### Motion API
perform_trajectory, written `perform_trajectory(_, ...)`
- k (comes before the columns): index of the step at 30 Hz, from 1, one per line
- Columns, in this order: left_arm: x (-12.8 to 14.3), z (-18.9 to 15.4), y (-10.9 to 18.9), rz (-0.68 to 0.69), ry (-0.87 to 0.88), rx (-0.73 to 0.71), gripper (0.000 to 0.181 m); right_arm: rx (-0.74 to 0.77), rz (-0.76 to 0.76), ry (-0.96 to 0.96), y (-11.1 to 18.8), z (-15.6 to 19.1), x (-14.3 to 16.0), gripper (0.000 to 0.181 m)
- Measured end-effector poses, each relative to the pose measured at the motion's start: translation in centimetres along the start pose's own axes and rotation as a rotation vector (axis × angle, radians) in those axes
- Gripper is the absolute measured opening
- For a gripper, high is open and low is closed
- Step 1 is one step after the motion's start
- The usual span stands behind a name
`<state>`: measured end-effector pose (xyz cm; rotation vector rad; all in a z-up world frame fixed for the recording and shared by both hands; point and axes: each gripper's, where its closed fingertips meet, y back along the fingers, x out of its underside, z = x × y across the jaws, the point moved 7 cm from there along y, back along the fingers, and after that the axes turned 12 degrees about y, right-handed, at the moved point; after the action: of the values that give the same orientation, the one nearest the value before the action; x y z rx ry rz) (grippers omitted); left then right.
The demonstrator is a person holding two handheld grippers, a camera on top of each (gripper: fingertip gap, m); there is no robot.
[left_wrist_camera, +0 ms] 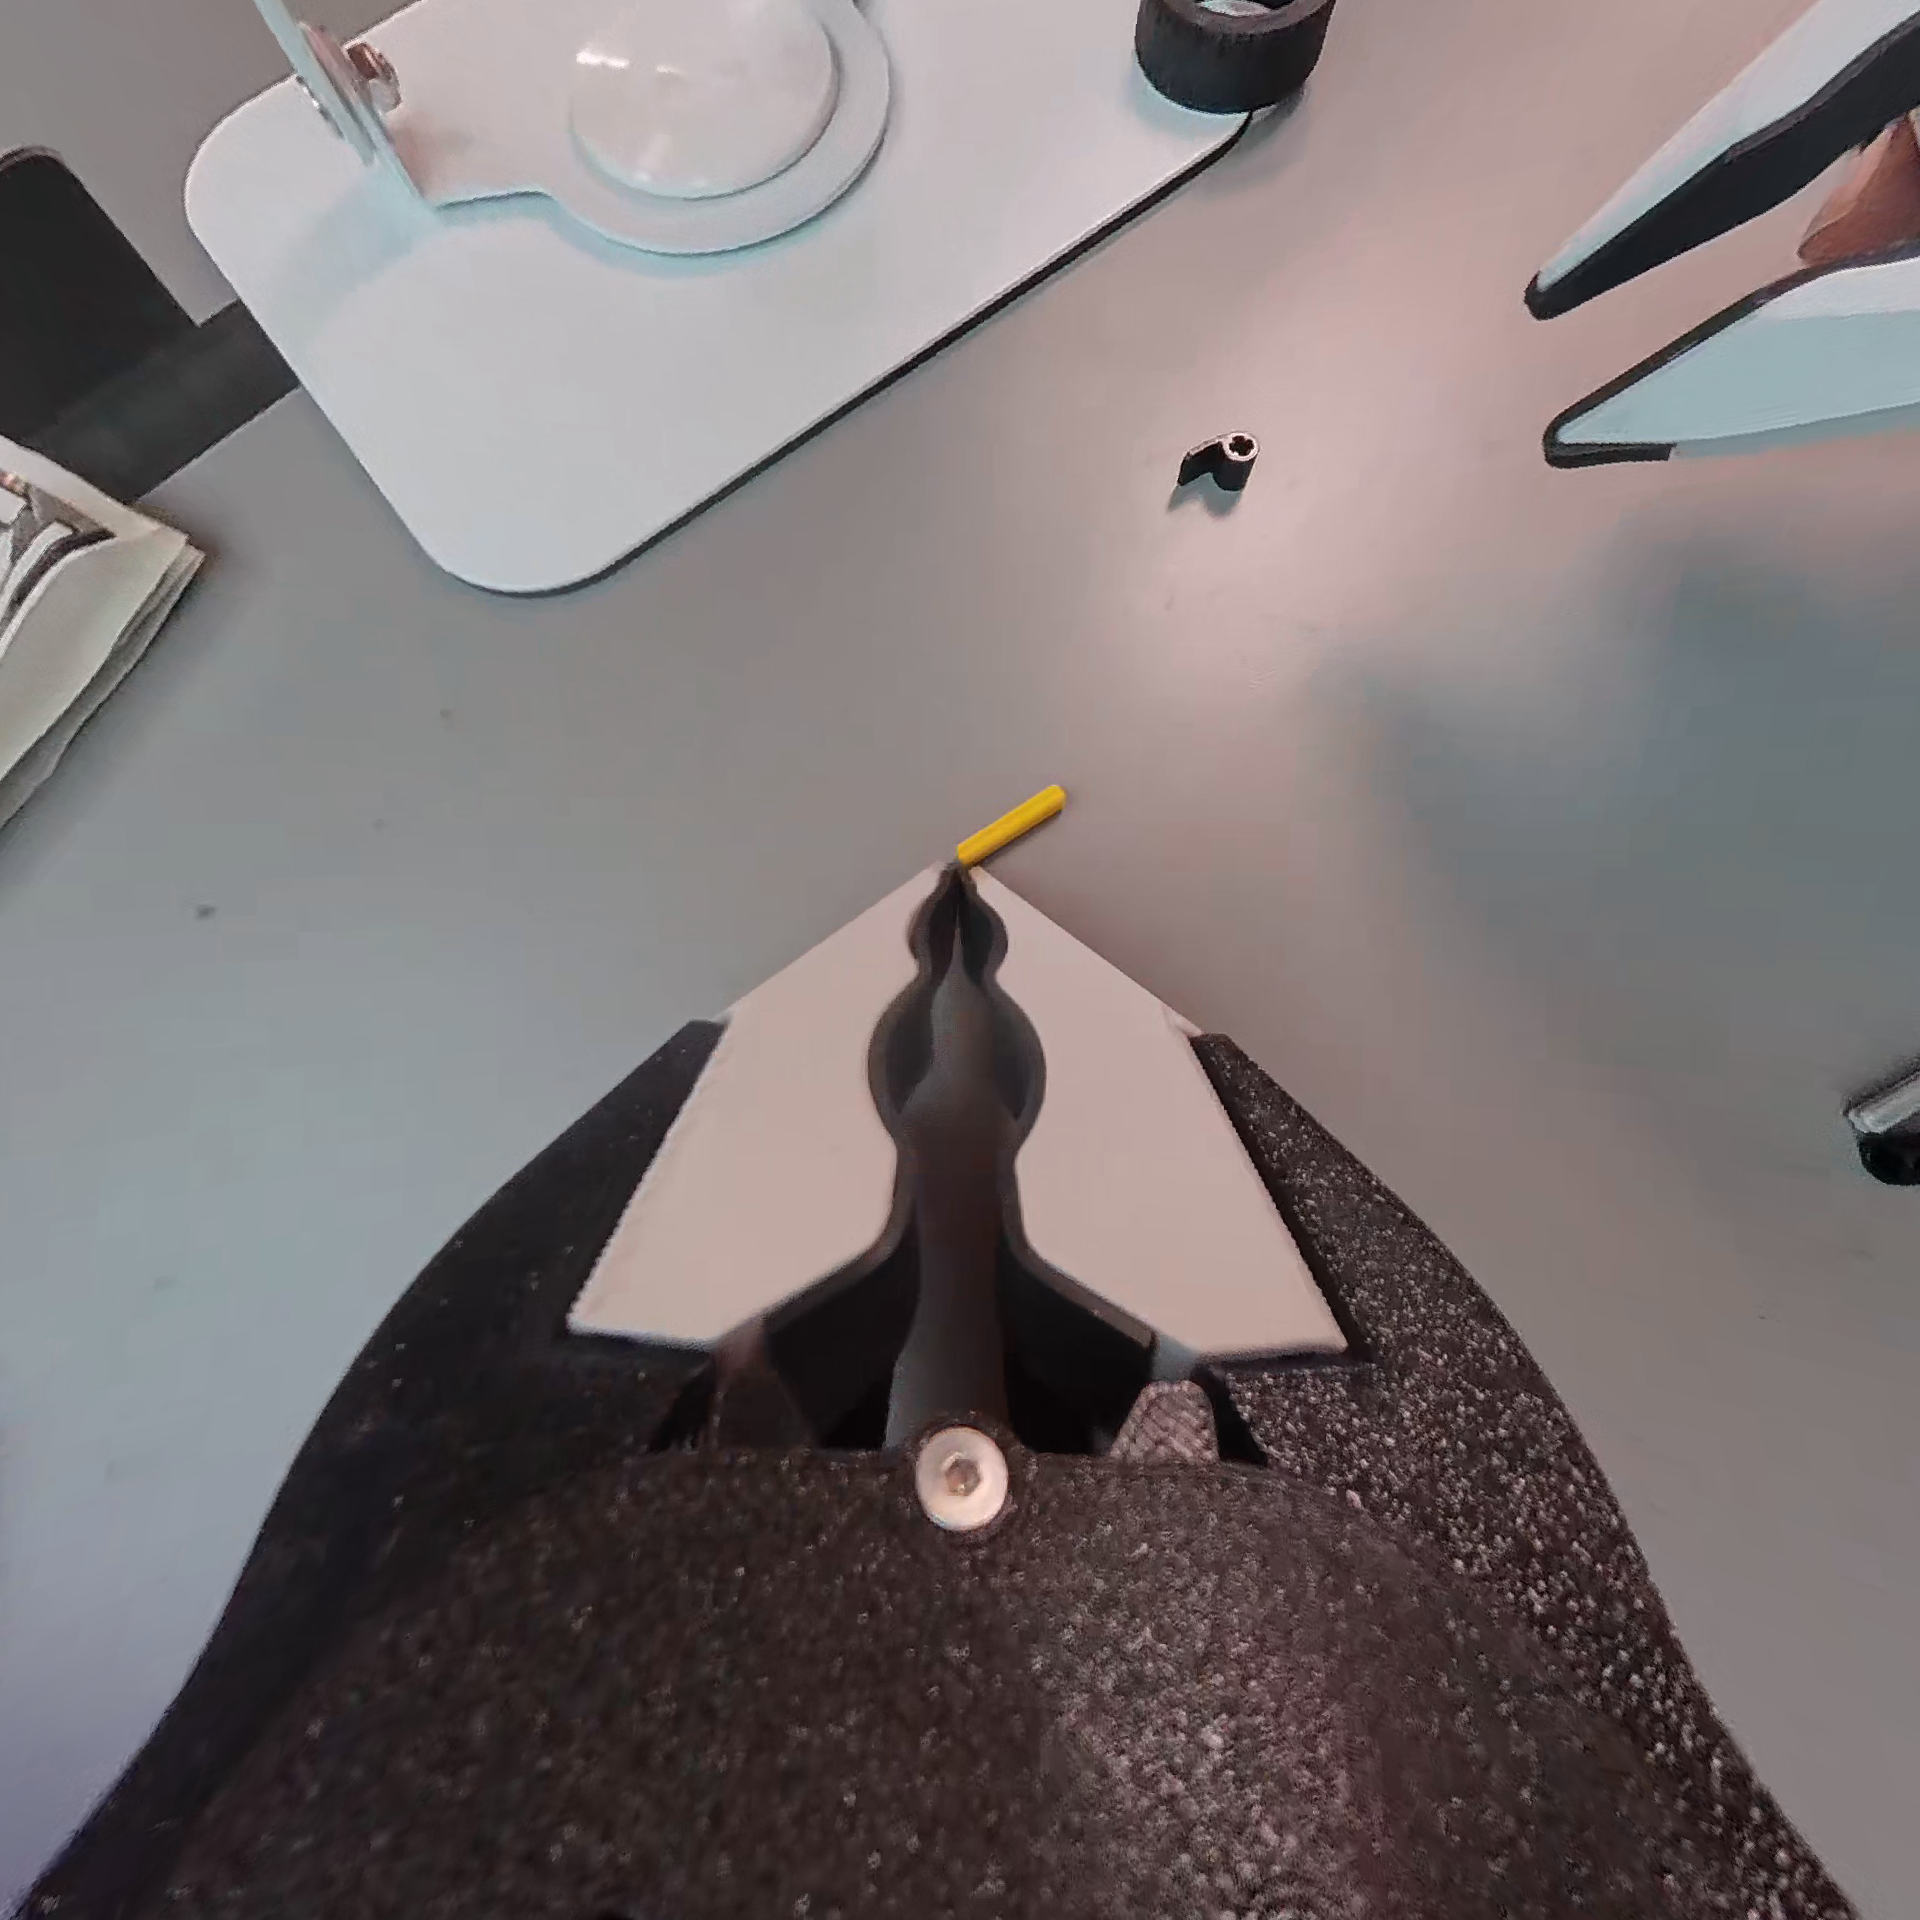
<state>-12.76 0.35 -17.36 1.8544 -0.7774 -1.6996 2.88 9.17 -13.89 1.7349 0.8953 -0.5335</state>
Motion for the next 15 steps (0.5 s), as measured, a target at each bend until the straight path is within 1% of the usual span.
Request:
perform_trajectory(1, -0.2, -0.3, -0.2, 0.005, -0.031, 0.008, 0.0, -0.003, -0.006, -0.005, -0.1, 0.0, 0.0, 0.018)
perform_trajectory(5, -1.0, -2.4, -1.2, -0.001, -0.118, 0.131, 0.0, -0.044, -0.041, 0.003, -1.1, 0.5, -0.1, 0.018)
perform_trajectory(8, -1.7, -3.3, -0.7, -0.05, -0.152, 0.172, 0.0, -0.084, -0.045, 0.075, -2.2, 1.0, -0.5, 0.018)
perform_trajectory(10, -2.2, -2.9, 0.3, -0.093, -0.123, 0.159, 0.0, -0.127, -0.028, 0.075, -3.2, 1.2, -1.4, 0.018)
perform_trajectory(12, -2.7, -2.0, 1.7, -0.17, -0.049, 0.132, 0.006, -0.198, 0.003, 0.087, -4.5, 1.8, -2.2, 0.022)
perform_trajectory(15, -2.8, -0.5, 3.9, -0.281, 0.082, 0.089, 0.015, -0.204, 0.047, 0.148, -6.8, 1.8, -3.0, 0.023)
